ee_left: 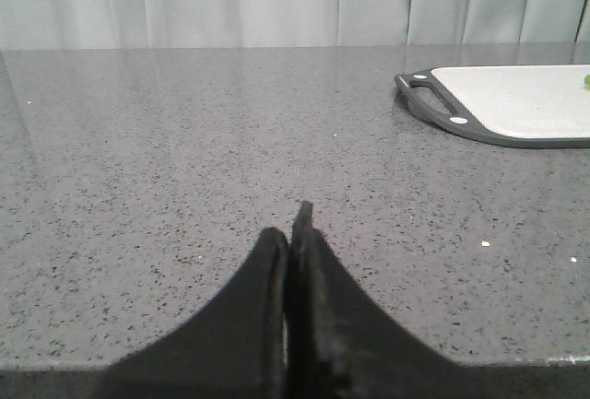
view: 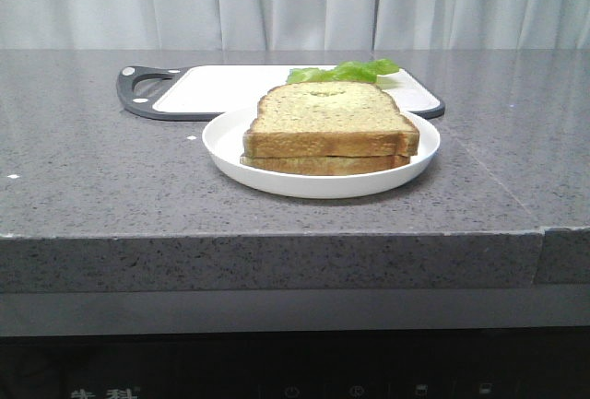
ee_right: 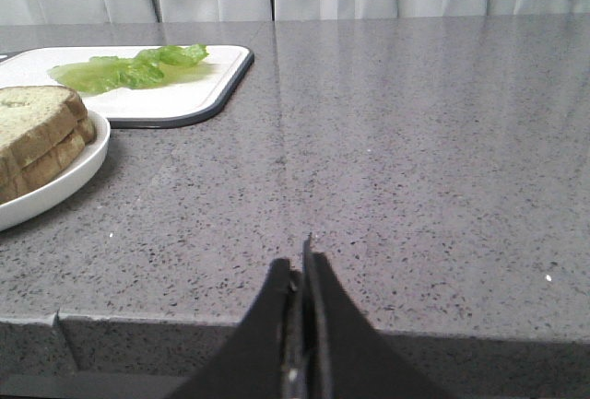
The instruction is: Left arm grabs bread, right arm adds lettuce
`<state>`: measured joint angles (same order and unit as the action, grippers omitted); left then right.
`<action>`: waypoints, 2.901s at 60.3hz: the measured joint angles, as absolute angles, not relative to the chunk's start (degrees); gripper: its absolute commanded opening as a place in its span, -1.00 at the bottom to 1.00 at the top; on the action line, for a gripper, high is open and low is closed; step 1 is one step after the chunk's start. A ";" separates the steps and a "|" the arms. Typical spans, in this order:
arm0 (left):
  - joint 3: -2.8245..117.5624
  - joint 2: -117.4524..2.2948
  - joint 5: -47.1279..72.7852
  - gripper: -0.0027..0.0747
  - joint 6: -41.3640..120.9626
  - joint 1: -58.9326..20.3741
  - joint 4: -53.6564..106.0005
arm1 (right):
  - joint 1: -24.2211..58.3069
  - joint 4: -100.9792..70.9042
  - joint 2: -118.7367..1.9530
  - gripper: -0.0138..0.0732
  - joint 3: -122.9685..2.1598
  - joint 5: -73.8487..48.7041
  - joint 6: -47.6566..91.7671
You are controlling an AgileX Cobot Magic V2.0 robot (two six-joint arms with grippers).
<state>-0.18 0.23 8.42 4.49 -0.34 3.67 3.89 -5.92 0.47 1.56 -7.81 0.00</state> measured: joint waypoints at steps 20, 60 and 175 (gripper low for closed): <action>0.11 0.23 6.52 -0.99 4.49 -0.34 5.98 | 3.89 -5.92 0.47 -0.82 1.28 -4.44 0.32; 27.48 -26.94 18.52 -0.75 4.49 -0.34 6.49 | 3.89 -3.52 -21.93 -0.52 -29.83 -28.46 0.32; 79.30 -100.10 47.36 0.34 7.02 -32.82 26.09 | 3.89 -3.43 -21.93 0.72 -29.83 -28.47 0.32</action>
